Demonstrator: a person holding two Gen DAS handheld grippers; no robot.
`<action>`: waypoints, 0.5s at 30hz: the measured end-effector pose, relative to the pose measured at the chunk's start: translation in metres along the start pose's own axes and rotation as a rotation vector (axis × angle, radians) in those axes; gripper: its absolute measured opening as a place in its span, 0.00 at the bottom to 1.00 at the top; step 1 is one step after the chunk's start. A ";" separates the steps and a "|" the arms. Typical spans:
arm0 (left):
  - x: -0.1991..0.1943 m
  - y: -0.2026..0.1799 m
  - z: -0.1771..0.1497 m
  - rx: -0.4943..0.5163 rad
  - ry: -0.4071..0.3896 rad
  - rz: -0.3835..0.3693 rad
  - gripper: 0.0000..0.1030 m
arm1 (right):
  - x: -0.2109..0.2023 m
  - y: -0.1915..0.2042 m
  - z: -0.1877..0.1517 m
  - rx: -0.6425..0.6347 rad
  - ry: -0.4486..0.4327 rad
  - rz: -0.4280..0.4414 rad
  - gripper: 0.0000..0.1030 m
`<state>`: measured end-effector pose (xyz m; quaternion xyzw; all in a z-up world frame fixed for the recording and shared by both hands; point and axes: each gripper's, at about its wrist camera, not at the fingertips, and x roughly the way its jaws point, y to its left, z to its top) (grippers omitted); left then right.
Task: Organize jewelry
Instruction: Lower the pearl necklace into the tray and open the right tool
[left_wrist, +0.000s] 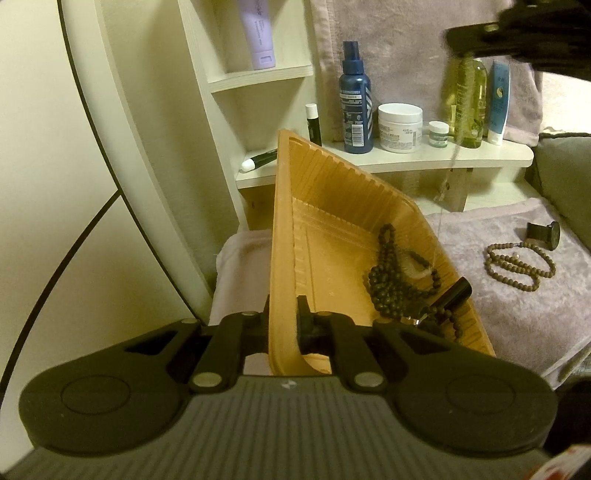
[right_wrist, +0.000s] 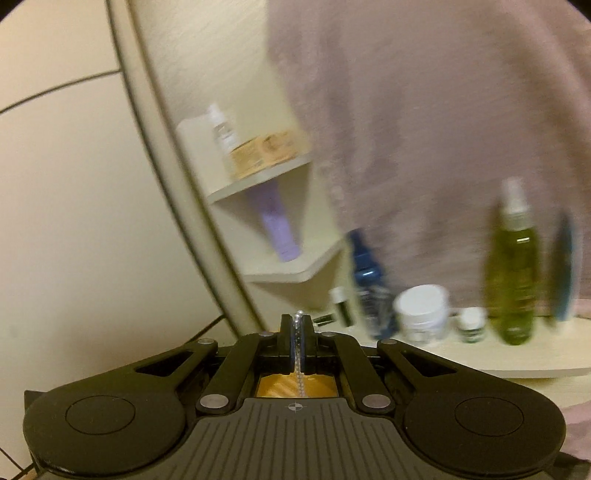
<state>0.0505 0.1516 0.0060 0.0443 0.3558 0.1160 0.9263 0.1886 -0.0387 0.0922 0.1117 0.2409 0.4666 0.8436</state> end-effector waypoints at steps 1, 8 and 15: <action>0.000 0.000 0.000 -0.001 -0.001 0.000 0.08 | 0.011 0.003 -0.003 -0.001 0.022 0.012 0.02; 0.000 0.001 -0.001 -0.006 -0.003 -0.003 0.08 | 0.062 0.002 -0.038 0.011 0.191 0.039 0.03; 0.000 0.001 -0.001 -0.006 -0.003 -0.004 0.08 | 0.082 -0.003 -0.075 0.038 0.336 0.096 0.03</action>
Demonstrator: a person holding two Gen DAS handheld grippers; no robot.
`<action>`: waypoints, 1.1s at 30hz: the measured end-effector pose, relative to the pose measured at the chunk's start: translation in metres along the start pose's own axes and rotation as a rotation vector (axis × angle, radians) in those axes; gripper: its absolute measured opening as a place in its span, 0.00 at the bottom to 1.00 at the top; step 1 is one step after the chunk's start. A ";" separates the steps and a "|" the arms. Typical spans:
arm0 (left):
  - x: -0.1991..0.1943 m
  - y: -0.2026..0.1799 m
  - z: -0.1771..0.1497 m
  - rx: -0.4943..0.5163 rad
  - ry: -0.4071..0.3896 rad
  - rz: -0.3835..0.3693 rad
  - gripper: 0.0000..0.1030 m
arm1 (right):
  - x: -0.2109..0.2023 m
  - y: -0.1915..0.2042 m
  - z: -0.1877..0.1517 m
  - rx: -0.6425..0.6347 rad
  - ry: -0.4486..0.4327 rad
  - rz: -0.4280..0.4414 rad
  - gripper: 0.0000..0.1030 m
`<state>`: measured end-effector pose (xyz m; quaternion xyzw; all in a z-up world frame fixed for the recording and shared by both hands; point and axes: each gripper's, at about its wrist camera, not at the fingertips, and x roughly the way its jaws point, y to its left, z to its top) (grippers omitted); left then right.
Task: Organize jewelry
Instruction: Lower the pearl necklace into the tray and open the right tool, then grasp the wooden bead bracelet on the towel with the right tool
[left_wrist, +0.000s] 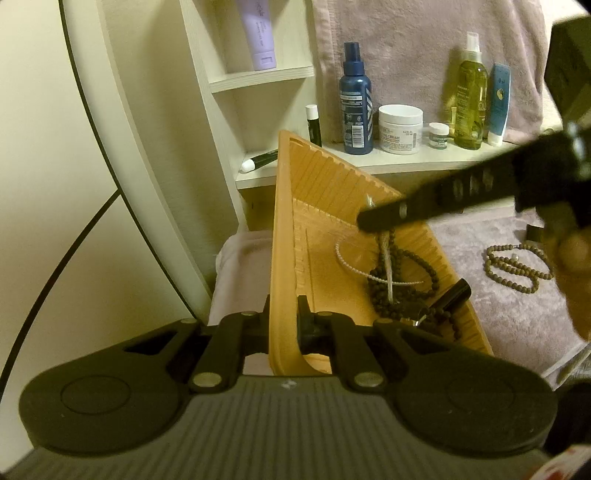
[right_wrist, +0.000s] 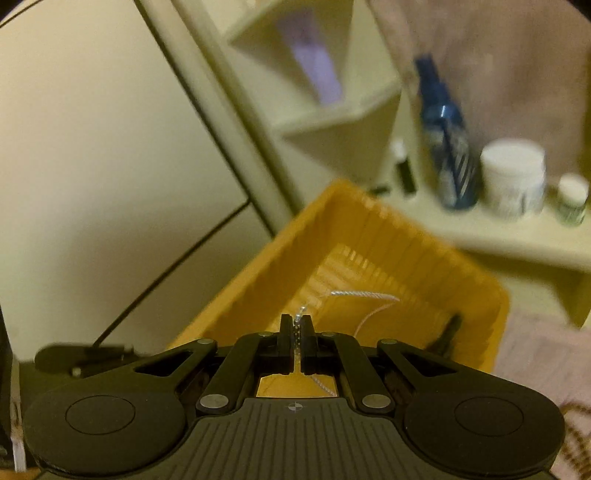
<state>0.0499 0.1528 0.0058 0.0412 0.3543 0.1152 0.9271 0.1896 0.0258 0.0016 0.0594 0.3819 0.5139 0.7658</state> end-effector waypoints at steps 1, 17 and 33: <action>0.000 0.000 0.000 -0.001 0.000 0.000 0.08 | 0.002 -0.001 -0.003 -0.003 0.012 -0.003 0.03; 0.000 0.000 0.001 -0.002 0.002 -0.001 0.08 | -0.056 -0.037 -0.032 0.043 -0.070 -0.210 0.57; 0.000 -0.001 0.002 0.011 0.002 0.004 0.08 | -0.134 -0.096 -0.098 0.130 -0.175 -0.508 0.57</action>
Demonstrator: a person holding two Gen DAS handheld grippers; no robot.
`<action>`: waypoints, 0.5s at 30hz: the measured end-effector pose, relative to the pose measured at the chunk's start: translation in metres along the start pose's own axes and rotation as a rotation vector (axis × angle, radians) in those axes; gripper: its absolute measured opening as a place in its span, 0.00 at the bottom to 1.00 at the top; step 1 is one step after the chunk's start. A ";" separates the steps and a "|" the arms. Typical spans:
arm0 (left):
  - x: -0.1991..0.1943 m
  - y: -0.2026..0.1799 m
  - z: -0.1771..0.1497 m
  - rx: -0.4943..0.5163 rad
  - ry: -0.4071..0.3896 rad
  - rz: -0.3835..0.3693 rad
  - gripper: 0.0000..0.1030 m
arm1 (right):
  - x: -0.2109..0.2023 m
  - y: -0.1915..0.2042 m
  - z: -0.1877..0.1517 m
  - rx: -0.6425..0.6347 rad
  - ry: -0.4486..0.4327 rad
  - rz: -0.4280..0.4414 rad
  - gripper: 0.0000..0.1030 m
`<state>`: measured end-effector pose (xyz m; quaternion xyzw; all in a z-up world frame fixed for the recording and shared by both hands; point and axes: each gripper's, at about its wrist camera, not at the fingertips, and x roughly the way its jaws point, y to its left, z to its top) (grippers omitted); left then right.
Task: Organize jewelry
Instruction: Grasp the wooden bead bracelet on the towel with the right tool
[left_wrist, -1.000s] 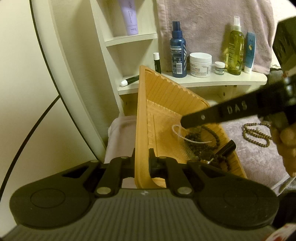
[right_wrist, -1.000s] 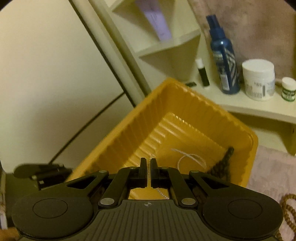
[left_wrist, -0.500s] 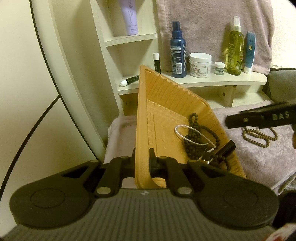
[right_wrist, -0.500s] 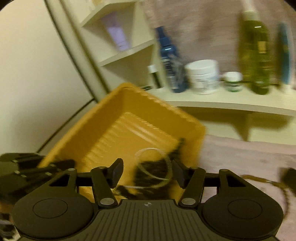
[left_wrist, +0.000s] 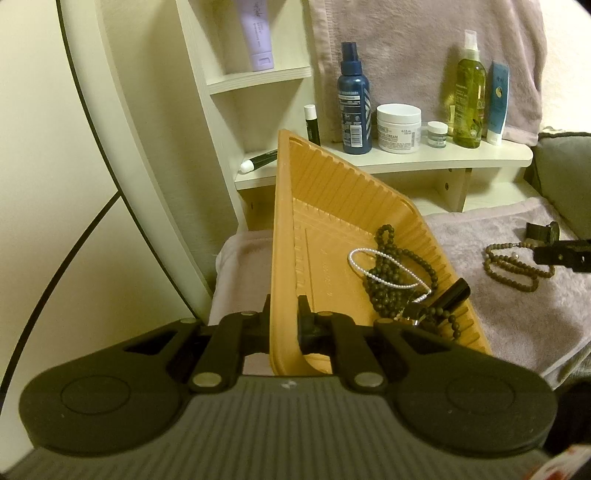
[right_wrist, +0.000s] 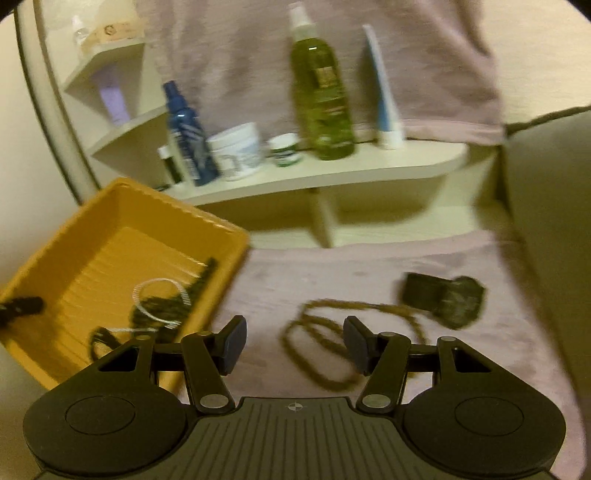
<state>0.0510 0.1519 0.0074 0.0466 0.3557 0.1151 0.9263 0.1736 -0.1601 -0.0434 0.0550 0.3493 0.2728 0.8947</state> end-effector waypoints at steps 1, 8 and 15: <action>0.000 0.000 0.000 0.000 0.000 0.000 0.08 | -0.001 -0.002 -0.004 -0.011 -0.003 -0.016 0.57; 0.000 0.000 0.000 0.002 0.000 0.001 0.08 | 0.003 -0.011 -0.030 -0.080 0.018 -0.077 0.56; 0.000 -0.001 -0.001 0.004 0.001 0.003 0.08 | 0.015 -0.011 -0.035 -0.087 0.024 -0.075 0.34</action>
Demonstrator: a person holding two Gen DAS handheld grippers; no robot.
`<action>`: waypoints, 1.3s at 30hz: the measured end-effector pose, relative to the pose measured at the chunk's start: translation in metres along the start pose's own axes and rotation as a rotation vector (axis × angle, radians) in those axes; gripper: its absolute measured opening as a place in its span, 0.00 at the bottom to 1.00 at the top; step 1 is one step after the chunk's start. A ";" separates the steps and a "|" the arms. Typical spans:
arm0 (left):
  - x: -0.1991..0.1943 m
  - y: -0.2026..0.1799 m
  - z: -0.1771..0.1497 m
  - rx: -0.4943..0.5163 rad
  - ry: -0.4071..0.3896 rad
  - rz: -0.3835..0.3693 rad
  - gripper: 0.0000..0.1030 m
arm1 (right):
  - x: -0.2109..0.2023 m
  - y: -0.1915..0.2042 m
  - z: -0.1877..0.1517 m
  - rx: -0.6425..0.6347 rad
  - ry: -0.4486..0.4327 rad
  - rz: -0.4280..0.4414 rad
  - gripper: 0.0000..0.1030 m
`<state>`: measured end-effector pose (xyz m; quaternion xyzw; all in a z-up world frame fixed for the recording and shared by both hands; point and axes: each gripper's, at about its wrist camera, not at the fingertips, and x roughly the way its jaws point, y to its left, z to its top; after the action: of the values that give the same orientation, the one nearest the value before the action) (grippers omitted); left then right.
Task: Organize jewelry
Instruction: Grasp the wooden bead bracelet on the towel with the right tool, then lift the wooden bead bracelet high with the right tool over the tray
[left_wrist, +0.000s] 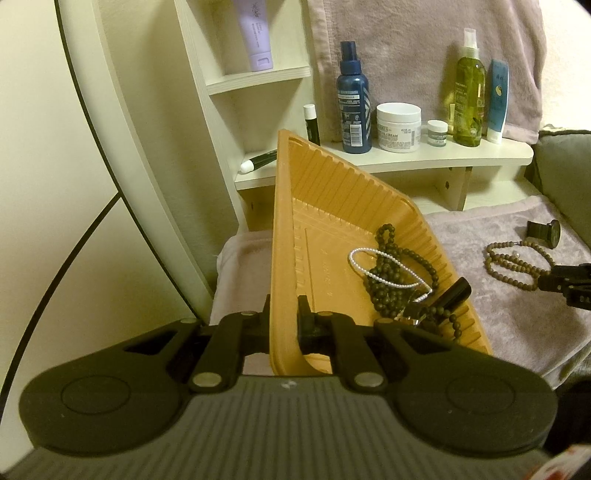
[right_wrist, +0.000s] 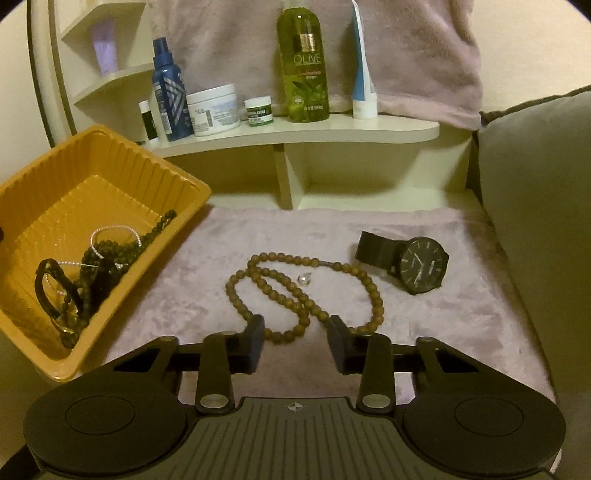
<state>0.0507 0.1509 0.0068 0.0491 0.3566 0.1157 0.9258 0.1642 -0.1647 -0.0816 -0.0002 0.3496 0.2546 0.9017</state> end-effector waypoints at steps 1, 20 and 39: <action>0.000 0.000 0.000 0.000 0.000 0.000 0.08 | 0.001 0.001 0.001 -0.003 -0.009 -0.014 0.32; 0.001 0.001 0.001 0.000 0.006 0.002 0.07 | 0.019 -0.002 0.013 -0.328 0.082 -0.043 0.18; 0.001 0.001 0.001 -0.001 0.006 0.002 0.08 | -0.007 0.009 0.029 -0.376 0.000 0.018 0.06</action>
<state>0.0519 0.1523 0.0073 0.0486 0.3590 0.1168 0.9247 0.1741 -0.1550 -0.0538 -0.1658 0.2960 0.3234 0.8834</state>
